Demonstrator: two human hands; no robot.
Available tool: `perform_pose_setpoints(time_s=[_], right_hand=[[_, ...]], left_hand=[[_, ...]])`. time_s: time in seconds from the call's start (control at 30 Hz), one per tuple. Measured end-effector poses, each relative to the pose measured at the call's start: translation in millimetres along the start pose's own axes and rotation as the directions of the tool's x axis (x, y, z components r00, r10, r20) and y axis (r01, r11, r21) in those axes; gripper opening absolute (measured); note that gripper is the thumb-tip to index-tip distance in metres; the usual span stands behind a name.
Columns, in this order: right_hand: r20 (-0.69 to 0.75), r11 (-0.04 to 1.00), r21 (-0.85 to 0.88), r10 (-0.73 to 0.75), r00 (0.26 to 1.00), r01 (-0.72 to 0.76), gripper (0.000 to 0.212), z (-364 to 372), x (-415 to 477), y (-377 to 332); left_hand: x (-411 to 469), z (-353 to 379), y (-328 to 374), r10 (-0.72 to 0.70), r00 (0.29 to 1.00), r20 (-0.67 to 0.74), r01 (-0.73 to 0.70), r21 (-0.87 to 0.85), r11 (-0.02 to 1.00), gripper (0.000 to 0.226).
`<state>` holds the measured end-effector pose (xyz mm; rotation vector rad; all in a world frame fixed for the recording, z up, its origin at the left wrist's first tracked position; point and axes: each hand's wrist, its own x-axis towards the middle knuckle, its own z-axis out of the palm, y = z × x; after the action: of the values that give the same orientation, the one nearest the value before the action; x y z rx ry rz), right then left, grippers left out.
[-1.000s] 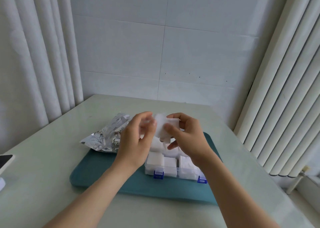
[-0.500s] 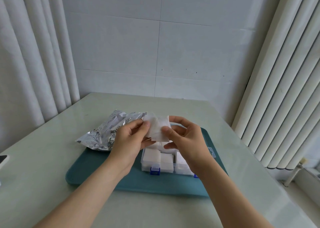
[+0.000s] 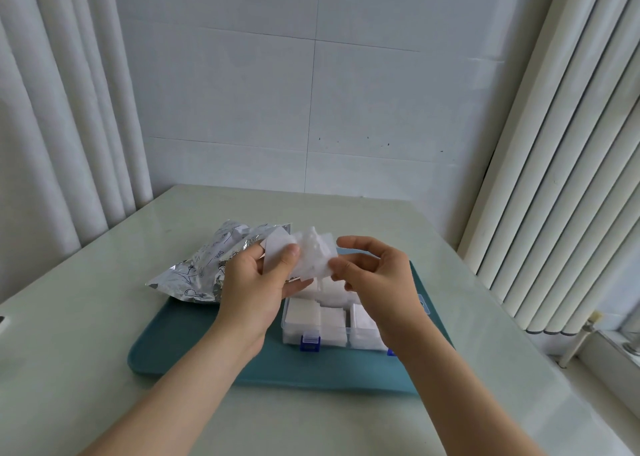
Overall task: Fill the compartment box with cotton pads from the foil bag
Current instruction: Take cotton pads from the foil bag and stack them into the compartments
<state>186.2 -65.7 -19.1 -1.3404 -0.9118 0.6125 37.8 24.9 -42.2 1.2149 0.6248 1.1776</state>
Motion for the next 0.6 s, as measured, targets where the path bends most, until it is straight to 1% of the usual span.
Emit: perform_pose_setpoints(time_s=[0.07, 0.17, 0.2, 0.27, 0.37, 0.47, 0.6], right_hand=[[-0.082, 0.998, 0.06, 0.014, 0.997, -0.009, 0.024, 0, 2, 1], [-0.167, 0.988, 0.148, -0.018, 0.986, 0.043, 0.02, 0, 1, -4], [-0.165, 0.984, 0.164, -0.036, 0.986, 0.063, 0.019, 1, 0, -7], [-0.108, 0.979, 0.185, -0.066, 0.992, 0.085, 0.018, 6, -5, -11], [-0.001, 0.987, 0.148, -0.057, 0.998, 0.056, 0.022, 18, -12, -8], [-0.004, 0.996, 0.084, -0.004, 1.0, 0.004, 0.026, 25, -16, -4], [-0.032, 0.995, 0.102, 0.018, 0.999, -0.014, 0.024, 26, -18, -4]], left_hand=[[1, -1, -1, -0.008, 1.0, -0.02, 0.008, -0.01, 1.0, 0.016], [2, -3, -2, -0.02, 1.0, -0.008, 0.02, 0.023, 1.0, 0.015], [2, -2, -1, -0.027, 1.0, 0.001, 0.027, 0.037, 0.999, 0.017], [0, 1, -1, -0.049, 0.999, 0.024, 0.048, 0.046, 0.998, 0.023], [-3, 7, -3, -0.091, 0.993, 0.073, 0.09, 0.011, 0.996, 0.035], [-3, 9, -3, -0.143, 0.985, 0.095, 0.149, -0.057, 0.987, 0.042], [-8, 14, 3, -0.168, 0.973, 0.156, 0.195, -0.182, 0.964, 0.052]])
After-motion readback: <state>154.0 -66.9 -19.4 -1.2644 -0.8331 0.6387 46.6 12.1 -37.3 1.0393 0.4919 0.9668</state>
